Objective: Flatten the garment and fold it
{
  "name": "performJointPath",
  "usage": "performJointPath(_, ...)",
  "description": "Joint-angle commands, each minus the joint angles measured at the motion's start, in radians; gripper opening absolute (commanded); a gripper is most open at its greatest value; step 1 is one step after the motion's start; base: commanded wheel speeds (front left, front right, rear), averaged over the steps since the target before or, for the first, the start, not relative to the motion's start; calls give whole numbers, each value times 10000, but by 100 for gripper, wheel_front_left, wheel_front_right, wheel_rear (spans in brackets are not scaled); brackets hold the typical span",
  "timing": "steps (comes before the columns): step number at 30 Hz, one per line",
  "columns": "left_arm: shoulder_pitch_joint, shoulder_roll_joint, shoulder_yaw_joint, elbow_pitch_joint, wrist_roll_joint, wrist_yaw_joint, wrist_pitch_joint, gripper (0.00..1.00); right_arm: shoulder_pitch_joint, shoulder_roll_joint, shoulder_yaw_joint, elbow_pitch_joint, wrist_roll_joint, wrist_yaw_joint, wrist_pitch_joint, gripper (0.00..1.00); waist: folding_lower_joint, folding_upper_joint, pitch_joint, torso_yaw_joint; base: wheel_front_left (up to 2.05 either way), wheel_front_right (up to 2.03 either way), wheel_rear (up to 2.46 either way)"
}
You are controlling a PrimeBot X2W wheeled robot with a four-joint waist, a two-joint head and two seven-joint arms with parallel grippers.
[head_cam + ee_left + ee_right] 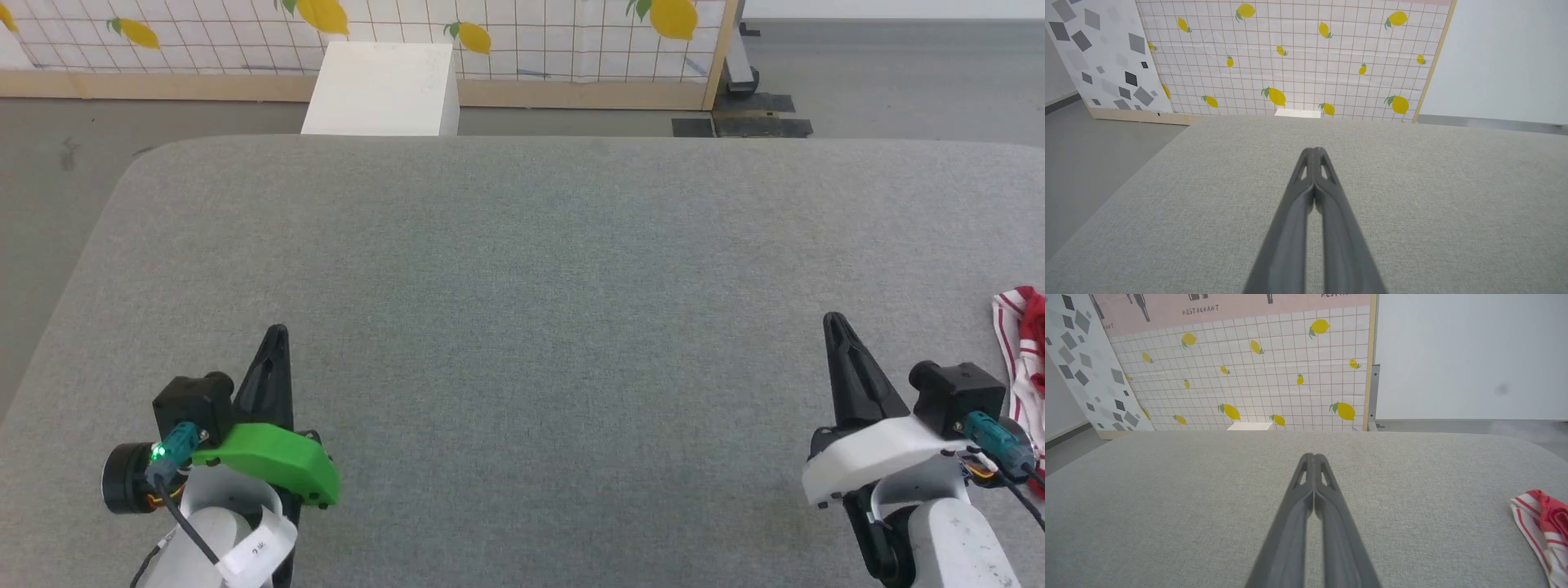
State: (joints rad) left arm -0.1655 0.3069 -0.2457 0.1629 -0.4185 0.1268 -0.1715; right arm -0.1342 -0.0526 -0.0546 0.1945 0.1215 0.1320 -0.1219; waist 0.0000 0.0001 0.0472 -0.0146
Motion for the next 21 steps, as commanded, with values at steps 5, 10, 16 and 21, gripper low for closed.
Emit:
performJointPath(5, 253, -228, 200, -145, 351, -127, 145, 0, 251, 9, 57, -189, -187, -4, 106, 0, 0, -1, -29, 9, 0, 0, 0)
performJointPath(10, 332, -360, 327, -229, 568, -191, 233, 0, 313, 10, 84, -288, -245, -5, 169, 0, 0, -1, -54, 17, 0, 0, 0)
performJointPath(16, 429, -521, 483, -331, 832, -270, 342, 0, 388, 11, 118, -409, -316, -5, 245, 0, 0, -1, -84, 27, 0, 0, 0)
performJointPath(21, 512, -659, 616, -418, 1058, -337, 434, 0, 452, 12, 147, -513, -377, -6, 311, 0, 0, -1, -110, 35, 0, 0, 0)
